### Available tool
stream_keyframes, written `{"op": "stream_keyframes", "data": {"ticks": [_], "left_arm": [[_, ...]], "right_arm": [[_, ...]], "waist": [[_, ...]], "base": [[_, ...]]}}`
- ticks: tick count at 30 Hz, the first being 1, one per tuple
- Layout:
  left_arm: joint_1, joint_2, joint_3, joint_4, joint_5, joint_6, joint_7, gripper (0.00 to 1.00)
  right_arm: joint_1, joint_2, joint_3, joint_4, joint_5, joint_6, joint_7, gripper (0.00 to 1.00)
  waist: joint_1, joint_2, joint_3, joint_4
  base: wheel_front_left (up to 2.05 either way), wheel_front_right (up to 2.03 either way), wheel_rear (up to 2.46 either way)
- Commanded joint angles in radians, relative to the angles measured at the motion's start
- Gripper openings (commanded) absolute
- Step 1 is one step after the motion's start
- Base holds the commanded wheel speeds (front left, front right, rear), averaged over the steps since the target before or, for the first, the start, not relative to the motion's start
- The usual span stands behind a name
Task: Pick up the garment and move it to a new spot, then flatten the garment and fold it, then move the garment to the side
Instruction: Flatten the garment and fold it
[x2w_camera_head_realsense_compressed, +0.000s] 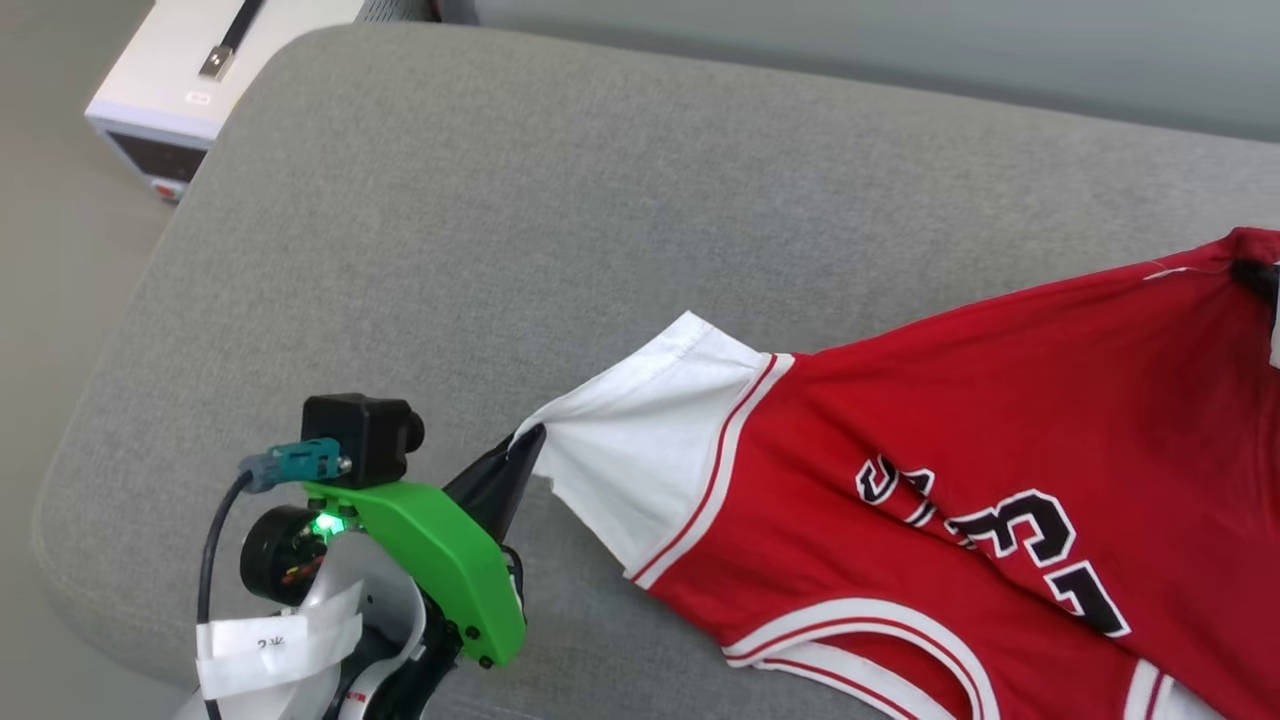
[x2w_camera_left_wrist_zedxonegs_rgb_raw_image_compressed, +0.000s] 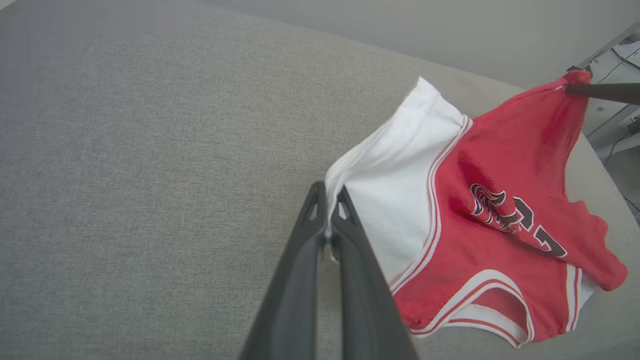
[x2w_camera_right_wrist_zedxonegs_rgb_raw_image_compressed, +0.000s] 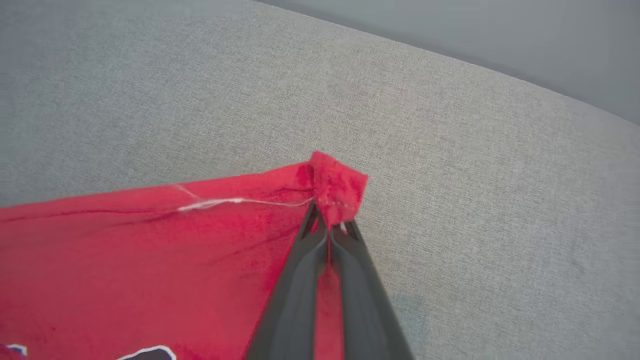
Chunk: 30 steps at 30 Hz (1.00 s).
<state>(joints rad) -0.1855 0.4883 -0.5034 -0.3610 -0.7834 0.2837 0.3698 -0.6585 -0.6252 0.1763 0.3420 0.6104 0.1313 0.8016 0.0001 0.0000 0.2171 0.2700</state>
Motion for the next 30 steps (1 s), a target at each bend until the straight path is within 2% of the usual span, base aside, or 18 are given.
{"op": "stream_keyframes", "data": {"ticks": [1, 12, 20, 26, 30], "left_arm": [[-0.016, 0.008, 0.012, -0.006, 0.01, 0.007, -0.009, 0.0], [-0.109, 0.037, 0.107, -0.016, 0.039, 0.028, -0.054, 0.0], [-0.194, 0.039, 0.161, -0.018, 0.064, 0.041, -0.094, 0.0], [-0.286, -0.001, 0.192, -0.017, 0.072, 0.029, -0.167, 0.0], [-0.353, -0.008, 0.199, 0.0, 0.088, 0.02, -0.187, 0.0]], "right_arm": [[0.016, -0.007, -0.005, -0.008, 0.014, -0.001, -0.019, 0.0], [0.04, -0.017, -0.025, -0.11, 0.052, -0.001, -0.094, 0.0], [0.075, -0.019, -0.04, -0.21, 0.025, -0.001, -0.167, 0.0], [0.103, -0.011, -0.07, -0.263, 0.028, -0.001, -0.189, 0.0], [0.108, -0.007, -0.102, -0.297, 0.02, -0.001, -0.212, 0.0]], "waist": [[-0.0001, 0.0, -0.058, -0.047], [-0.0001, 0.0, -0.165, -0.149], [-0.0001, 0.0, -0.232, -0.22], [-0.0001, 0.0, -0.268, -0.255], [-0.0001, 0.0, -0.279, -0.27]], "base": [[0.0, 0.0, 0.0], [0.0, 0.0, 0.0], [0.0, 0.0, 0.0], [0.0, 0.0, 0.0], [0.0, 0.0, 0.0]]}}
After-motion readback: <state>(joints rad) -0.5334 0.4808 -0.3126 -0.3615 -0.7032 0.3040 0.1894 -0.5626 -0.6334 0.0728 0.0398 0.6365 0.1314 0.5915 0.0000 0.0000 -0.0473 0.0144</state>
